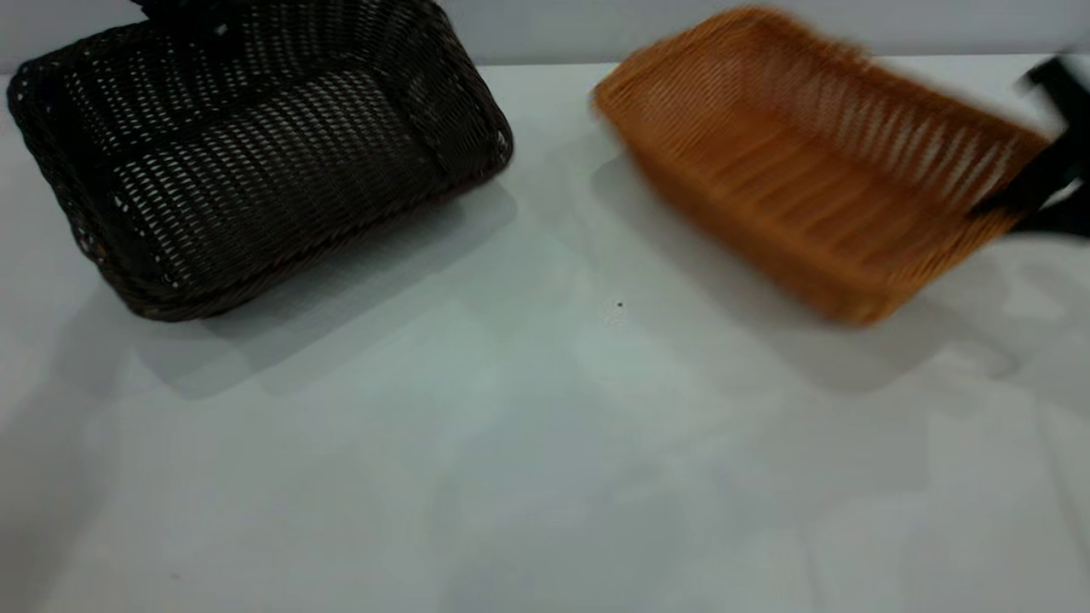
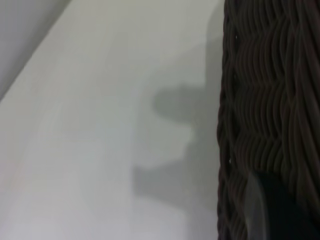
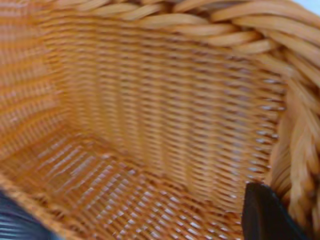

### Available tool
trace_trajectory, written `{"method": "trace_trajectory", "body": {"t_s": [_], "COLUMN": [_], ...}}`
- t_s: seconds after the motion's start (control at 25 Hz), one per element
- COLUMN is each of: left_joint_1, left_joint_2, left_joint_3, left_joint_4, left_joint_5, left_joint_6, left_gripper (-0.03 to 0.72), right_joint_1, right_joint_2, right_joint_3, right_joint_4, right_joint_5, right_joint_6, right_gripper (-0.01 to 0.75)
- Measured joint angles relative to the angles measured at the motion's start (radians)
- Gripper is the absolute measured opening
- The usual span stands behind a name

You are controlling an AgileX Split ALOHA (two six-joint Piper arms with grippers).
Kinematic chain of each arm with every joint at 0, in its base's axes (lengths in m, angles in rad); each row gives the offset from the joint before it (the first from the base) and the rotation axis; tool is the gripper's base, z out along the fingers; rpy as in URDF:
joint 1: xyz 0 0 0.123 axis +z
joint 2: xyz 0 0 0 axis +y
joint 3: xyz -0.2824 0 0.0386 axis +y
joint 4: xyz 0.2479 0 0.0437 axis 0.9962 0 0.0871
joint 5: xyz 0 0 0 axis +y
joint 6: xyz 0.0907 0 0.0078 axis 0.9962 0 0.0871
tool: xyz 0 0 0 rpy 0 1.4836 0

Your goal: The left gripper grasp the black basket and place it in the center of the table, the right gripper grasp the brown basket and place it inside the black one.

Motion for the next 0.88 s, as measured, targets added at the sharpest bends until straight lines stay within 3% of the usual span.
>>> {"method": "trace_trajectory", "body": {"t_s": [0.16, 0.32, 0.48, 0.88], "left_joint_1": [-0.045, -0.106, -0.189, -0.356], "left_joint_2": [0.000, 0.006, 0.033, 0.058], "left_joint_3": [0.000, 0.000, 0.000, 0.000], "left_joint_4": [-0.199, -0.348, -0.359, -0.289], "left_joint_5": [0.100, 0.172, 0.182, 0.189], "left_joint_6": [0.306, 0.484, 0.506, 0.494], "left_gripper": [0.076, 0.076, 0.076, 0.076], "right_joint_1": [-0.130, -0.186, -0.196, -0.197], "right_joint_2": [-0.048, -0.063, -0.063, -0.063], "right_joint_3": [-0.094, -0.192, -0.258, -0.305], "right_joint_4": [-0.133, -0.327, -0.434, -0.436], "right_joint_5": [0.208, 0.356, 0.397, 0.396], "right_joint_6": [0.068, 0.186, 0.235, 0.257], "right_gripper": [0.070, 0.070, 0.070, 0.070]}}
